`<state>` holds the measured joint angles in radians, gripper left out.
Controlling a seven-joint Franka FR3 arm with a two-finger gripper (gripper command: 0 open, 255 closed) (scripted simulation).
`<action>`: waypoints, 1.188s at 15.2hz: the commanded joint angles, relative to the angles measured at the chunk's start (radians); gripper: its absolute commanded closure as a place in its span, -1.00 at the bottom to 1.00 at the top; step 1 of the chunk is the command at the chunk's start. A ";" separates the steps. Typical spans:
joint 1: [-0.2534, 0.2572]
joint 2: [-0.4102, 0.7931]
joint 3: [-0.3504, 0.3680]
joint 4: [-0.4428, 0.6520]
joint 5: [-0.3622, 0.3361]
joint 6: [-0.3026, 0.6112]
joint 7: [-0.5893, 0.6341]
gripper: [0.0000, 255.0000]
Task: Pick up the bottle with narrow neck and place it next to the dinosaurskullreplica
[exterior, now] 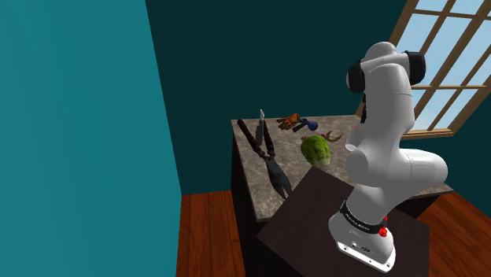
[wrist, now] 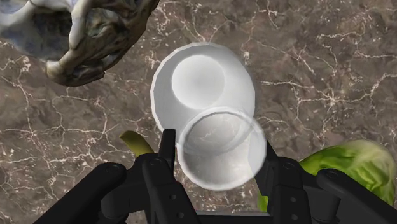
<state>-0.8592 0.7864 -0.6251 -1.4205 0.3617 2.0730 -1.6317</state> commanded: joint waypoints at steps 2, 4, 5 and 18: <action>-0.001 0.015 0.007 -0.015 0.009 0.030 -0.003 1.00; -0.004 0.029 0.014 -0.019 0.015 0.047 -0.005 1.00; -0.006 0.036 0.017 -0.021 0.019 0.055 -0.006 1.00; -0.010 0.055 0.025 -0.023 0.027 0.076 -0.008 -1.00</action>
<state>-0.8695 0.8413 -0.6001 -1.4439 0.3888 2.1493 -1.6400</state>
